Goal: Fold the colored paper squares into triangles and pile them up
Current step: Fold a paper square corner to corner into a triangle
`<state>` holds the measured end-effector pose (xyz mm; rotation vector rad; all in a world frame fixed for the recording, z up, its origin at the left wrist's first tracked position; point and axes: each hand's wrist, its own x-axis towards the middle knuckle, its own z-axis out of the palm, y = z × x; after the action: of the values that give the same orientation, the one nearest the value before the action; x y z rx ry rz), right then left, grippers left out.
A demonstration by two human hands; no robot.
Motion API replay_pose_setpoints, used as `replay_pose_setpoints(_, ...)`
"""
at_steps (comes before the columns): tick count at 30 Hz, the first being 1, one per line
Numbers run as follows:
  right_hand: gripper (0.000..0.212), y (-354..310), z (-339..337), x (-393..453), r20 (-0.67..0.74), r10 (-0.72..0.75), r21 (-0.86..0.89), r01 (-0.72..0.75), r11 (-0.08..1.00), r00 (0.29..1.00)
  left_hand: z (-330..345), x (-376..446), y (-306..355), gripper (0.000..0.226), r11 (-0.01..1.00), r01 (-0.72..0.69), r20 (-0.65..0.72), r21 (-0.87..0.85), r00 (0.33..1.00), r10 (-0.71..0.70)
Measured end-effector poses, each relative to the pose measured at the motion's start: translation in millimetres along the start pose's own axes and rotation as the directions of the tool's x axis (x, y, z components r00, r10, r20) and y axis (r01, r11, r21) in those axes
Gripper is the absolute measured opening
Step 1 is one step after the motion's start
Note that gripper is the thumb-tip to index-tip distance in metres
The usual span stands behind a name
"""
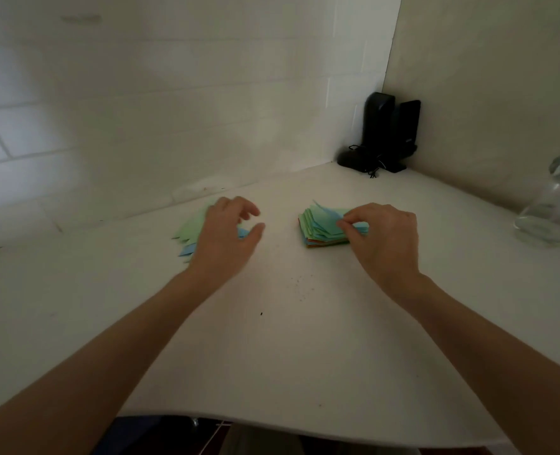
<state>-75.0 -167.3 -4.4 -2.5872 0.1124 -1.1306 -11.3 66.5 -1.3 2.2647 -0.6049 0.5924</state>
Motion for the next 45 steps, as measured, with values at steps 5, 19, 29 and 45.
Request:
replay_pose_setpoints(5, 0.002, -12.8, -34.8, -36.7, 0.046, -0.247, 0.02, 0.247, 0.969, 0.968, 12.5, -32.5, 47.2, 0.036, 0.948, -0.308, 0.171, -0.079, 0.933, 0.317)
replay_pose_setpoints(19, 0.022, -3.1, -49.6, -104.8, 0.33, -0.168, 0.171, 0.116, 0.978, 0.929, 33.7, -89.0, 52.5, 0.024, 0.965, -0.218, 0.31, -0.144, 0.916, 0.253)
replay_pose_setpoints(29, 0.016, -2.8, -45.2, -93.6, 0.344, 0.017, 0.318, -0.134, 0.939, 0.939, 40.7, -83.4, 57.0, 0.025, 0.985, -0.062, 0.305, -0.163, 0.946, 0.11)
replay_pose_setpoints(45, 0.014, 0.4, -45.6, -78.1, 0.611, 0.017, 0.266, -0.226, 0.937, 0.792, 26.0, -75.3, 48.3, 0.031, 0.976, -0.067, 0.477, -0.209, 0.864, 0.162)
